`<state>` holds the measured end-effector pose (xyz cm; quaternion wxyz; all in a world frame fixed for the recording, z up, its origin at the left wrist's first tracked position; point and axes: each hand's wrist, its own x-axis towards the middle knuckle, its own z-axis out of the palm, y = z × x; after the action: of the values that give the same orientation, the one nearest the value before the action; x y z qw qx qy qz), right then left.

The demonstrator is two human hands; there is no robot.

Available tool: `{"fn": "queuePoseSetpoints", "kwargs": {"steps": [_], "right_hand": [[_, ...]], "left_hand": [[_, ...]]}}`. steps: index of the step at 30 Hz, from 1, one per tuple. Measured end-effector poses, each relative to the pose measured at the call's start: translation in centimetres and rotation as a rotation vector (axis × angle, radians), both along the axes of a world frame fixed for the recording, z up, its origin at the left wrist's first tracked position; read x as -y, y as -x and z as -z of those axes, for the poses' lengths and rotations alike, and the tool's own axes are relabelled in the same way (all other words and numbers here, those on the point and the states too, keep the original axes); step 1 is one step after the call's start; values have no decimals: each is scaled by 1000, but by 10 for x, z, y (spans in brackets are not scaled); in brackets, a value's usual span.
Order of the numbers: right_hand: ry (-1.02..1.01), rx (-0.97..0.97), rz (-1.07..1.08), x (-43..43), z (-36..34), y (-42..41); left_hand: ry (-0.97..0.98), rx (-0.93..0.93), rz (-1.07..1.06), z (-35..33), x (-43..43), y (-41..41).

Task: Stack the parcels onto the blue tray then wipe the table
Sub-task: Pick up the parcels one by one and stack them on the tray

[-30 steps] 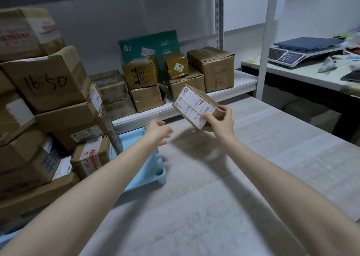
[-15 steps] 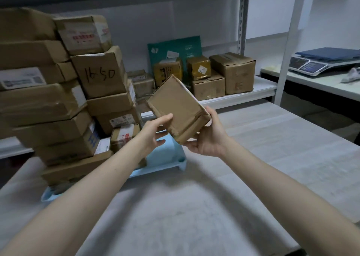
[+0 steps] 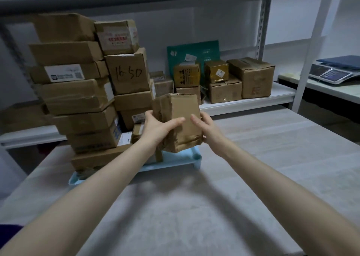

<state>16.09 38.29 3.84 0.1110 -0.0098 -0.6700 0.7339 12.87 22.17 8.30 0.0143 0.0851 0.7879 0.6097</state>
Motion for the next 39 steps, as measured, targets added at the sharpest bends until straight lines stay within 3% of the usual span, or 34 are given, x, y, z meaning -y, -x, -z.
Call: {"fn": "queuePoseSetpoints", "kwargs": {"steps": [3, 7, 10, 15, 17, 20, 22, 24, 28, 30, 34, 37, 39], "right_hand": [[-63, -41, 17, 7, 1, 2], [-176, -2, 179, 15, 1, 6], [-101, -51, 246, 20, -5, 4], [107, 22, -79, 36, -13, -4], [291, 56, -222, 34, -12, -4], [588, 119, -403, 29, -8, -7], [654, 132, -467, 31, -4, -7], [668, 141, -511, 35, -2, -5], [695, 157, -563, 41, 4, 1], [686, 165, -589, 46, 3, 1], [546, 184, -548, 47, -2, 3], [242, 216, -361, 52, -9, 9], [160, 177, -180, 57, -16, 11]], "left_hand": [[127, -87, -16, -2, -1, -4], [-63, -2, 5, -16, 5, -6], [-133, -17, -38, -14, 18, -6], [-244, -163, 12, -16, 33, -18], [-274, -173, 85, -24, 35, -23], [-169, -258, 57, -29, 43, -26], [-95, -287, -59, -28, 51, -20], [-64, -133, -110, -26, 58, -16], [-182, 301, 76, -28, 64, -22], [-223, 366, 154, -27, 67, -26], [-296, 280, 33, -29, 78, -24], [-255, 142, -76, -32, 91, -20], [-252, -12, -105, -37, 94, -24]]}}
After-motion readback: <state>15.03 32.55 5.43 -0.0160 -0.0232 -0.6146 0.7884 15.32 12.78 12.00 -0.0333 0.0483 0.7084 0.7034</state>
